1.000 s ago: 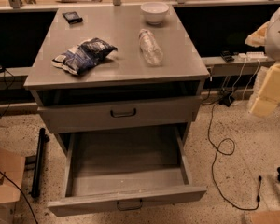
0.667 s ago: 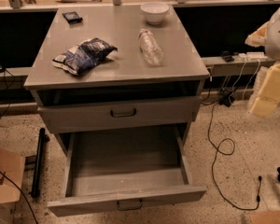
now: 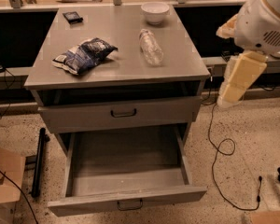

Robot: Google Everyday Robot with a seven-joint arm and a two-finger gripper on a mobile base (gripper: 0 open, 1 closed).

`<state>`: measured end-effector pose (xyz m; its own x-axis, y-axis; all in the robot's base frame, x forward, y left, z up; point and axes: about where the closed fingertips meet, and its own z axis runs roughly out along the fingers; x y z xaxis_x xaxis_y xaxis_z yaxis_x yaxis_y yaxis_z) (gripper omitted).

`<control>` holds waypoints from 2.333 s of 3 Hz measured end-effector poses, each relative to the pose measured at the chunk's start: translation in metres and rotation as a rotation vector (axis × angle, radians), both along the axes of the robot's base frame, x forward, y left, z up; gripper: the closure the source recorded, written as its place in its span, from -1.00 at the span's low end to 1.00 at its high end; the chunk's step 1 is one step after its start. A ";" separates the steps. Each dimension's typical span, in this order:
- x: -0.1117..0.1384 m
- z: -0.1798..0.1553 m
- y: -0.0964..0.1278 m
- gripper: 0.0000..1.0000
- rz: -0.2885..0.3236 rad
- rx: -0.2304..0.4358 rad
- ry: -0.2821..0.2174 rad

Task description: Place blue chip bag into middle drawer

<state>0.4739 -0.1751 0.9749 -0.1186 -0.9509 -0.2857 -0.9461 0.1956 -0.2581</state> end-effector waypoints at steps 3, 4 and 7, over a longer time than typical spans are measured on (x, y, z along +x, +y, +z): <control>0.060 -0.010 0.076 -1.00 0.275 0.169 -0.022; 0.072 -0.012 0.083 -1.00 0.302 0.183 -0.042; 0.151 -0.049 0.168 -1.00 0.593 0.330 -0.093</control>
Offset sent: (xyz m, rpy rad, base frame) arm 0.0834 0.1070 -0.0137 0.2435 -0.0142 0.4024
